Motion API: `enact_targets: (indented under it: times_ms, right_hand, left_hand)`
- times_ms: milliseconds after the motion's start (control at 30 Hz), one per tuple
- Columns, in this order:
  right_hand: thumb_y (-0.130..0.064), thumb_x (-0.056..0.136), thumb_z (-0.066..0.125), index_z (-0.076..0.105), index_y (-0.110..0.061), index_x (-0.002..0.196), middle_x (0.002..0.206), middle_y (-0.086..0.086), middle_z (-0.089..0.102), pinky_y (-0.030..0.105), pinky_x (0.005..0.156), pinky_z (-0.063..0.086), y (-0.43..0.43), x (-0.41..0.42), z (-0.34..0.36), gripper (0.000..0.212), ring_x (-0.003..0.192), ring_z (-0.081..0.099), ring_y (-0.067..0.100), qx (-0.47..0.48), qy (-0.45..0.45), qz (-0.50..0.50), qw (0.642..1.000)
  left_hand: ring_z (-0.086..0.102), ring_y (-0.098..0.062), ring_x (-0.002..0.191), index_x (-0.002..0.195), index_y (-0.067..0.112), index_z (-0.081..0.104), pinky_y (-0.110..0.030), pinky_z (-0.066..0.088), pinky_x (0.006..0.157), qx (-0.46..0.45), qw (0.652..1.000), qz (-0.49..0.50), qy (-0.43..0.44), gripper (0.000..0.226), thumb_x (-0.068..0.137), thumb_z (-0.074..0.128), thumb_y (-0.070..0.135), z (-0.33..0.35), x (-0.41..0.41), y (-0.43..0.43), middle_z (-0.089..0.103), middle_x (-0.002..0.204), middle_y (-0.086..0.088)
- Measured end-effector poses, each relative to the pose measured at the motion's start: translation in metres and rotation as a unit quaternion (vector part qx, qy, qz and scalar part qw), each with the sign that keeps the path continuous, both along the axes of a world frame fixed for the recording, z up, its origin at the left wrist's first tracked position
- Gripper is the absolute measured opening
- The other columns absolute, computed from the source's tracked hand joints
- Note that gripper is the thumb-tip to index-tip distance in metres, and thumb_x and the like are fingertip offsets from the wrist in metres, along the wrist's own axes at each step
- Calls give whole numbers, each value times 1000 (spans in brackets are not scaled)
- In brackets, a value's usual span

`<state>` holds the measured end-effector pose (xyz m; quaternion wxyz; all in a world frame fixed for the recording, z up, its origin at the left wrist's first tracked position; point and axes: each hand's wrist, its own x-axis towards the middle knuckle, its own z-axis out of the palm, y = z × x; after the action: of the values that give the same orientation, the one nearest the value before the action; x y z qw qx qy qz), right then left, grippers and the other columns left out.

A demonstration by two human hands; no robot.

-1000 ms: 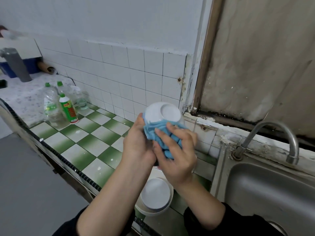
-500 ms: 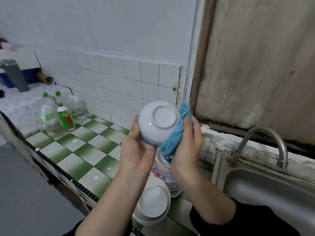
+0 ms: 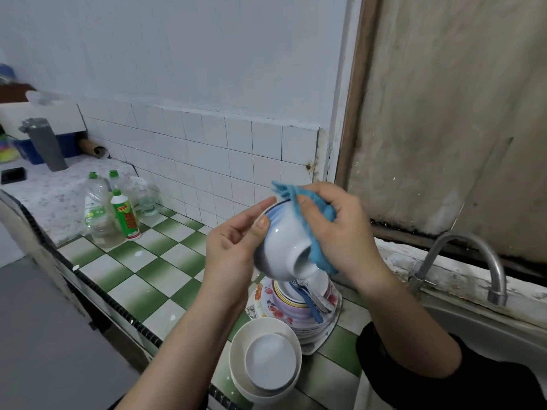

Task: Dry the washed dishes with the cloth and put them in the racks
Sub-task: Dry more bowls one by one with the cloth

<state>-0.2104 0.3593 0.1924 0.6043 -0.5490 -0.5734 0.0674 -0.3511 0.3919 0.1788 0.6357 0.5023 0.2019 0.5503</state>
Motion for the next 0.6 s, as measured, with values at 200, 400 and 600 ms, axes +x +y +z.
enact_targets:
  times_ms: [200,400,600]
  right_hand:
    - [-22,91,59,74,-19,91,85,-13,64,19,78,46,4,-11,-12,16,84,58,7,44,-16,-49,998]
    - [-20,92,58,73,-8,85,76,9,62,27,68,40,13,-15,-10,20,73,52,13,-7,59,-70,996]
    - [-27,83,61,76,-15,91,91,1,67,13,79,44,12,-24,-22,21,86,59,8,56,-8,-46,997]
  left_hand:
    - [69,-6,72,103,12,68,-16,54,65,-23,998,50,-9,25,91,54,-3,1,4,-15,76,81,3]
    - [68,-5,72,103,15,69,-16,54,67,-33,995,95,-9,24,92,55,-1,3,1,-13,76,82,6]
    - [69,-4,72,102,16,69,-17,55,66,-49,990,132,-12,25,92,55,-2,-5,2,-18,76,85,7]
